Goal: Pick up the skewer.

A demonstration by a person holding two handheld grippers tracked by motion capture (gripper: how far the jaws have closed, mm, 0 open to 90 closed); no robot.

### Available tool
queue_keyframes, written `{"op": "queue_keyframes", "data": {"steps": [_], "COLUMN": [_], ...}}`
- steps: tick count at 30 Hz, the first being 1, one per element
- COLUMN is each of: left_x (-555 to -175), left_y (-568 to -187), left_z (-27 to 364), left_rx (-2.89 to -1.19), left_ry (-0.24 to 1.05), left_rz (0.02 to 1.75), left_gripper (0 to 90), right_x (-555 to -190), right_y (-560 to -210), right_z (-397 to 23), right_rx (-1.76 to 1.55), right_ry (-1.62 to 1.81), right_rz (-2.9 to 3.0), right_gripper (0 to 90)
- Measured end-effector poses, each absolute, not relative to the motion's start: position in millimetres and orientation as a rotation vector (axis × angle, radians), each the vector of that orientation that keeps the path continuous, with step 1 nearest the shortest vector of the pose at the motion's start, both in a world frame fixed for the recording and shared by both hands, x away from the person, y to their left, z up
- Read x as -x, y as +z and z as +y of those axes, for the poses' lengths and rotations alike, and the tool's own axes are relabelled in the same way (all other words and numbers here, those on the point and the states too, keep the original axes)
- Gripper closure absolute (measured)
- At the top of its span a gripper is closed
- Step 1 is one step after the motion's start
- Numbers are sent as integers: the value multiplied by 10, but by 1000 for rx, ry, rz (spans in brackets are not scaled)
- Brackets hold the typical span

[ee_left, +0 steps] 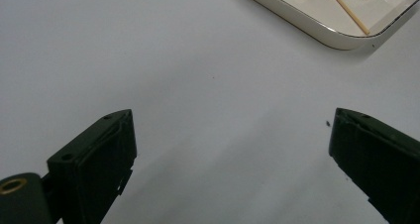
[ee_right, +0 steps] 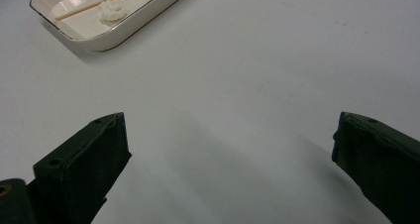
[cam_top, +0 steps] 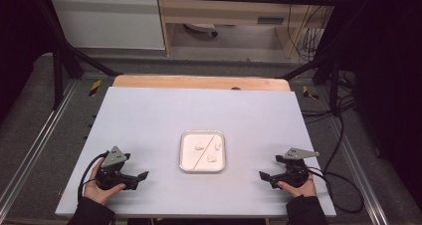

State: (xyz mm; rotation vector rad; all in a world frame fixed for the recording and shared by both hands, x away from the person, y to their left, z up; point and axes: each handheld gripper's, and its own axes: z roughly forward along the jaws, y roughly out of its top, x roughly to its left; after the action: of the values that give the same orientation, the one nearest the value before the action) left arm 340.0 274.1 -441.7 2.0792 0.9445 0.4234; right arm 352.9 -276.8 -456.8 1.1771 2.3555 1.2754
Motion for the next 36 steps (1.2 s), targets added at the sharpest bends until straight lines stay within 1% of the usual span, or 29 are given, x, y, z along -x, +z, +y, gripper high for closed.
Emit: {"op": "queue_keyframes", "data": {"steps": [20,28,36], "left_x": [-3397,-3390,-3391], "left_y": [-4401,-4372,-4324], "left_z": [2658,2578,2419], "left_rx": [-2097,-2103,-2119], "left_ry": [433,439,436], "left_rz": [940,936,918], "left_gripper": [61,65,64], "right_x": [-3536,-3534,-3535], "right_y": [-4566,-4561,-4564], "right_z": [-2774,-2777,-2775], "right_rx": [-1180,-1183,-1181], "right_ry": [1266,1265,1257], "right_rz": [2357,2355,2358], "right_gripper": [16,16,16]}}
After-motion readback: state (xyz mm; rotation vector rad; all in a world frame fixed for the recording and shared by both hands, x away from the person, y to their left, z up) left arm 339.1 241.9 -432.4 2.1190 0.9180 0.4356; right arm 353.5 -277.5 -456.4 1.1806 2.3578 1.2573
